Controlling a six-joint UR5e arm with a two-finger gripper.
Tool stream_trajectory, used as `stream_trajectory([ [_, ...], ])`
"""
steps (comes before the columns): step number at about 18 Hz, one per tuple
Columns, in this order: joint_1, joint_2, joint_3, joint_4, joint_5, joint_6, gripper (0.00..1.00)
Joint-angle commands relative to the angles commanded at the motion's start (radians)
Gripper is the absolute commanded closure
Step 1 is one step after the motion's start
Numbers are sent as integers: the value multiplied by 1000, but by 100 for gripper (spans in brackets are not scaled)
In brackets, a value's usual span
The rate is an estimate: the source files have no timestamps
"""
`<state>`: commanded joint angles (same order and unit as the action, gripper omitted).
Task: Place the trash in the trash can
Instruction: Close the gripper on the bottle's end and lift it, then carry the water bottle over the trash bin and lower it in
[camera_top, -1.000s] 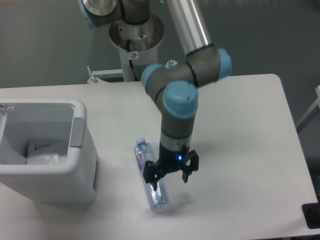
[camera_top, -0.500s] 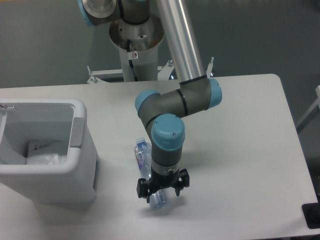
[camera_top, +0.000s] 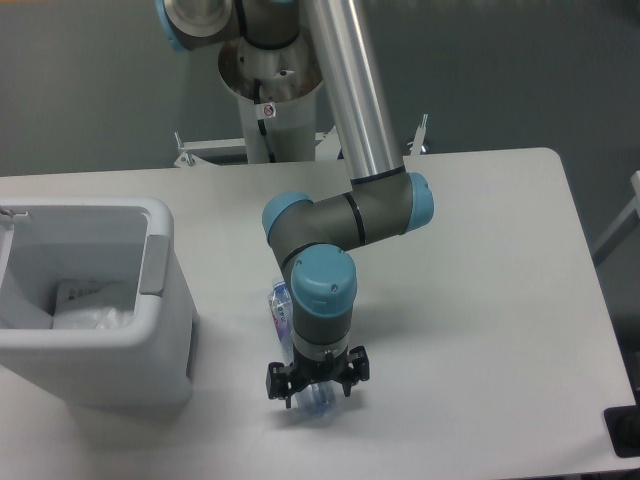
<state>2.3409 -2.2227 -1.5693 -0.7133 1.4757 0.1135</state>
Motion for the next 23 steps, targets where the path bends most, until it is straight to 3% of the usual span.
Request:
stream_trajectory([
  [3,0,-2,0,0,0,0,2],
  [9,0,6,2,0,2,0,35],
  [18,-2,18,5,3,0,2,41],
  [19,-2,38,8,5,0,5,41],
  [20,3,143,15,5,-6,5,41],
  [23,12,254,49,6,-9,2,41],
])
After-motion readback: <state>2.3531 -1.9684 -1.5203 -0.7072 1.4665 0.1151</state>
